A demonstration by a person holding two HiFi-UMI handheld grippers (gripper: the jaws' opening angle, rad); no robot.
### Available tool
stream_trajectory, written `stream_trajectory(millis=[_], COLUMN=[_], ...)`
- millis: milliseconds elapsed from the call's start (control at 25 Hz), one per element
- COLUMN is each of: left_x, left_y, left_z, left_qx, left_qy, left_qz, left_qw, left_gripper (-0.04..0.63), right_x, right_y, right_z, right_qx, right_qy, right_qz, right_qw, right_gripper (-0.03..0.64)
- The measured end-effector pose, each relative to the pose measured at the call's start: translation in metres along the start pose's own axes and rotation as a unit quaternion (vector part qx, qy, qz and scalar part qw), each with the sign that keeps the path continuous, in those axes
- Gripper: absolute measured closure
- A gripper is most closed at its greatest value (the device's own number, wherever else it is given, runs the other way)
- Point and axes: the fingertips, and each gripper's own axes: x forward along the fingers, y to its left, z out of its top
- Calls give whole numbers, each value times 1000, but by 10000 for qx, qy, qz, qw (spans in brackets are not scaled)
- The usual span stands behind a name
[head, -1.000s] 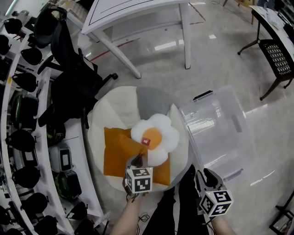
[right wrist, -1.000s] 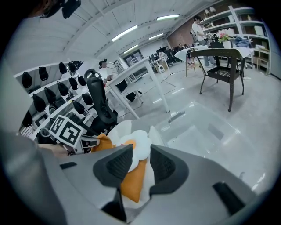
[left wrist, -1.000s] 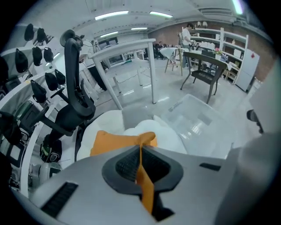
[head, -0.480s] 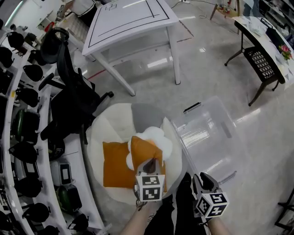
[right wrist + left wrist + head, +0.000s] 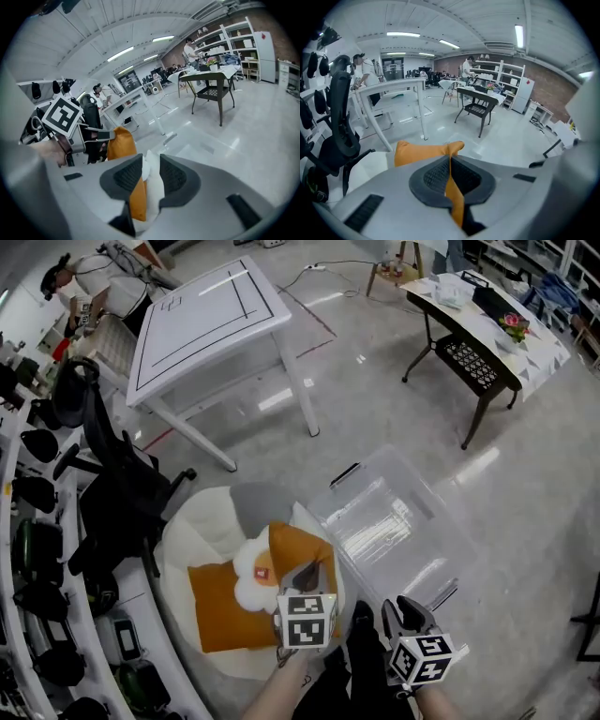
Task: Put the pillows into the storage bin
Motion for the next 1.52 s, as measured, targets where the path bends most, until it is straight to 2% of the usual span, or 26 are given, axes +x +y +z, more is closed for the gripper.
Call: stream_trajectory(millis=[240, 520, 720, 920, 1120, 1280, 1520], left_x=[13, 43, 74, 95, 107, 107, 105], left_y=[-57, -140, -190, -221, -241, -243, -201], left_z=[28, 62, 71, 60, 42, 37, 18], left_qx=[451, 1012, 1454, 1711, 1806, 1675, 1381], left_qy=[-98, -354, -250, -38, 107, 84, 129], left_qz=[-523, -1209, -1486, -1657, -1793, -1953, -1766], left_qw=[9976, 9869, 9778, 9712, 9670, 9663, 9745], left_gripper=[580, 580, 580, 580, 577, 575, 559], right_x=[-27, -55, -81, -96, -102, -98, -76], right_y=[-26, -58, -85, -106, -114, -112, -101], right_z=[4, 1, -5, -20, -29, -29, -23], right_qx=[260, 543, 861, 1128, 1234, 1224, 1022], right_qy=[-258, -525, -711, -746, -698, -653, -507], right_qz=[-358, -720, -1079, -1340, -1452, -1423, -1200], right_qw=[9987, 9945, 9879, 9817, 9792, 9801, 9862], right_gripper=[505, 505, 505, 505, 505, 505, 505])
